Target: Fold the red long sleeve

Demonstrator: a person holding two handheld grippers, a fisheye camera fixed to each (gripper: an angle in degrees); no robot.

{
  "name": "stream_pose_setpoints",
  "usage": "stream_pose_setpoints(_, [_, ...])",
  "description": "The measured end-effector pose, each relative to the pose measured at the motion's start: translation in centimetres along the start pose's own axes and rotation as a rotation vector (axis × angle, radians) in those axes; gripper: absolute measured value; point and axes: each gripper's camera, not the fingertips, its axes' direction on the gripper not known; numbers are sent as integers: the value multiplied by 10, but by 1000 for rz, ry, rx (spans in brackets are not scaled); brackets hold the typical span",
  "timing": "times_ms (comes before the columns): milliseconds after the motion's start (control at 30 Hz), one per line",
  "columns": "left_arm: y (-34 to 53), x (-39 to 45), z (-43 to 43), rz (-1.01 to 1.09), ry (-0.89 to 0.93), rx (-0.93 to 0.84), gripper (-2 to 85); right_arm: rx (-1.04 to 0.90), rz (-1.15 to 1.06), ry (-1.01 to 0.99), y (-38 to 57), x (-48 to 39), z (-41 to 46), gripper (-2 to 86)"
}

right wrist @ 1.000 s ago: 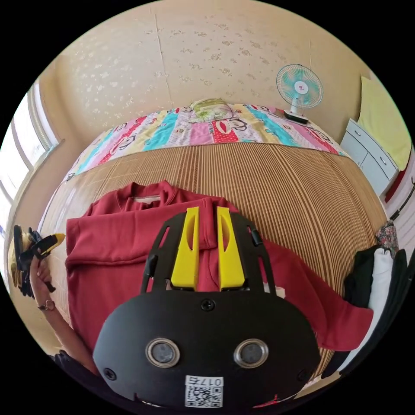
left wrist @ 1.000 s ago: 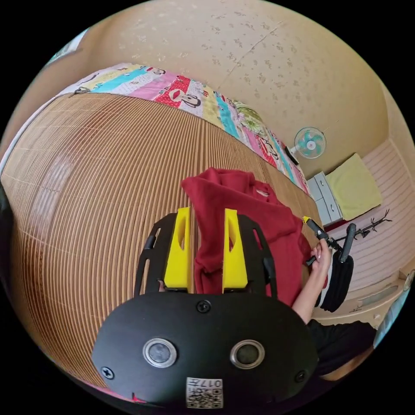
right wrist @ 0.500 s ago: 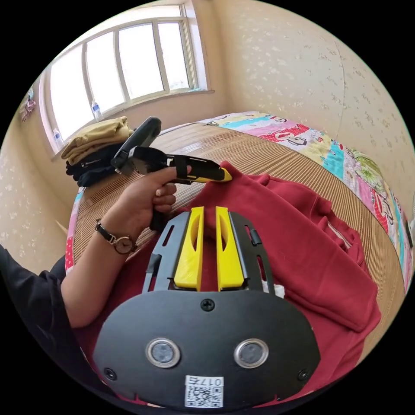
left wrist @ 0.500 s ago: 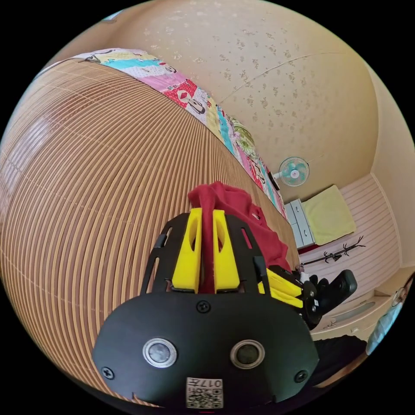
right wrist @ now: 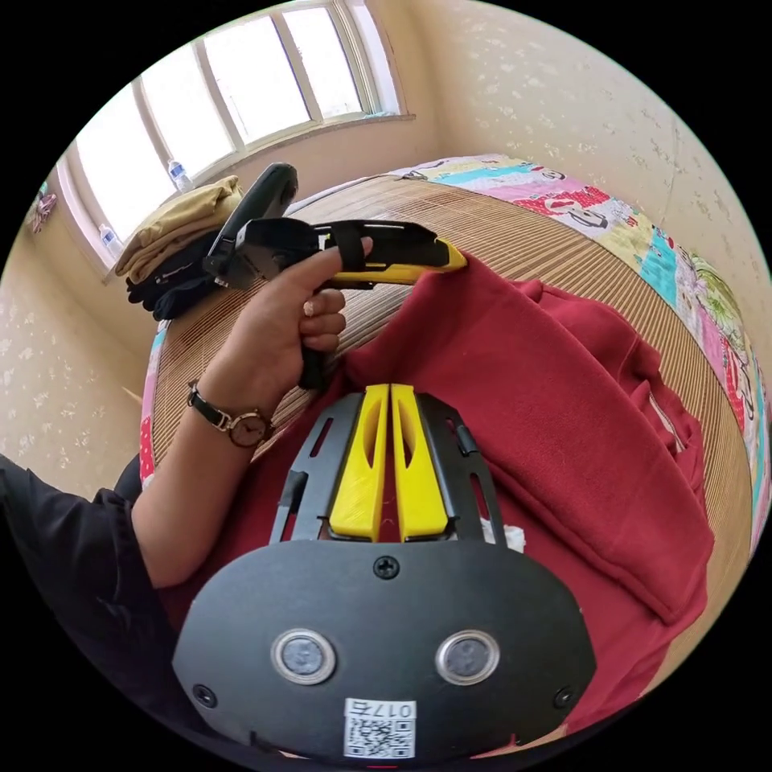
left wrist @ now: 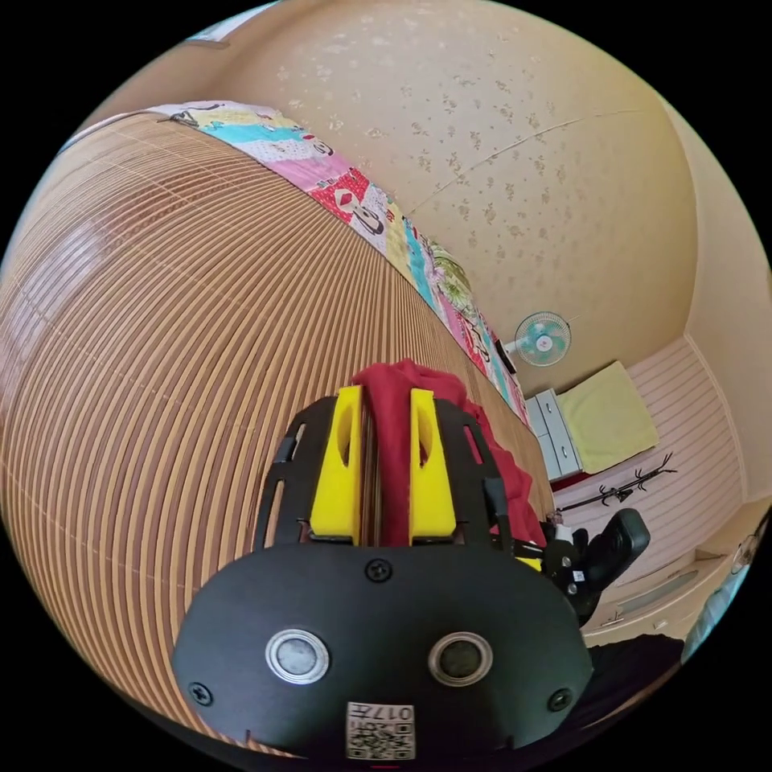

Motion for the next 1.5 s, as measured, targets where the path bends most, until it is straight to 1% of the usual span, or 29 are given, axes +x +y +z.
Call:
stream_pose_setpoints(133, [9, 20, -32, 29, -29, 72, 104, 26, 90, -95, -4, 26, -13, 5])
stream_pose_setpoints(233, [18, 55, -51, 111, -44, 78, 106, 121, 186, -143, -1, 51, -34, 7])
stream_pose_setpoints(367, [37, 102, -42, 249, 48, -7, 102, 505, 349, -26, 29, 75, -102, 12])
stream_pose_setpoints(400, [41, 114, -28, 288, 57, -34, 101, 553, 382, 42, 35, 82, -119, 14])
stream_pose_setpoints(433, [44, 124, -7, 328, 57, -83, 100, 551, 404, 81, 36, 87, -127, 16])
stream_pose_setpoints(467, [46, 128, 6, 343, 59, -120, 100, 526, 443, 158, 38, 100, -141, 20])
stream_pose_setpoints(533, [52, 133, 59, 364, 94, -300, 100, 473, 500, 289, 41, 122, -159, 29])
stream_pose_setpoints(600, [59, 134, 81, 375, 128, -348, 101, 316, 626, 456, 49, 163, -172, 47])
stream_pose_setpoints(733, [72, 136, 115, 406, 98, -407, 101, 232, 850, 651, 83, 210, -198, 64])
stream_pose_setpoints(767, [73, 134, 121, 405, 88, -425, 101, 166, 914, 686, 91, 222, -206, 70])
stream_pose_setpoints(833, [80, 127, 143, 394, 38, -466, 101, 44, 984, 688, 99, 238, -210, 78])
stream_pose_setpoints(867, [82, 125, 147, 391, 27, -474, 101, -54, 994, 662, 100, 247, -206, 80])
stream_pose_setpoints(900, [85, 123, 153, 392, 17, -480, 100, -165, 987, 635, 98, 256, -195, 78])
stream_pose_setpoints(933, [86, 121, 154, 391, 16, -468, 99, -225, 984, 625, 97, 261, -187, 76])
stream_pose_setpoints(1000, [88, 120, 153, 399, 19, -451, 98, -426, 975, 605, 94, 285, -148, 70])
stream_pose_setpoints(1033, [90, 120, 153, 402, 19, -441, 98, -433, 966, 612, 92, 290, -142, 68])
stream_pose_setpoints(1067, [90, 119, 153, 404, 22, -435, 98, -371, 988, 654, 89, 295, -145, 62])
stream_pose_setpoints(1100, [92, 120, 152, 412, 39, -423, 99, -271, 1059, 740, 93, 300, -155, 55])
stream_pose_setpoints(1133, [93, 121, 150, 422, 64, -409, 98, -218, 1106, 786, 98, 303, -161, 52])
stream_pose_setpoints(1167, [93, 121, 148, 427, 78, -400, 98, -171, 1159, 808, 109, 309, -165, 48])
stream_pose_setpoints(1200, [94, 121, 146, 436, 101, -386, 98, -152, 1174, 760, 112, 310, -170, 47])
stream_pose_setpoints(1267, [95, 120, 147, 443, 100, -378, 98, -197, 1155, 725, 101, 300, -180, 50])
stream_pose_setpoints(1300, [96, 119, 150, 444, 74, -379, 98, -225, 1113, 763, 89, 285, -188, 54])
stream_pose_setpoints(1333, [98, 118, 153, 445, 43, -383, 98, -212, 1093, 793, 83, 276, -194, 57])
stream_pose_setpoints(1367, [98, 117, 155, 445, 29, -385, 98, -123, 1048, 836, 71, 258, -206, 62])
stream_pose_setpoints(1400, [99, 115, 160, 446, 8, -389, 99, 14, 973, 814, 60, 240, -216, 66])
stream_pose_setpoints(1433, [100, 112, 163, 443, 0, -392, 99, 82, 927, 773, 56, 234, -218, 68])
stream_pose_setpoints(1467, [100, 111, 165, 440, 1, -395, 99, 178, 838, 630, 50, 230, -215, 72])
stream_pose_setpoints(1500, [100, 108, 168, 432, 9, -402, 99, 208, 784, 451, 44, 235, -207, 81])
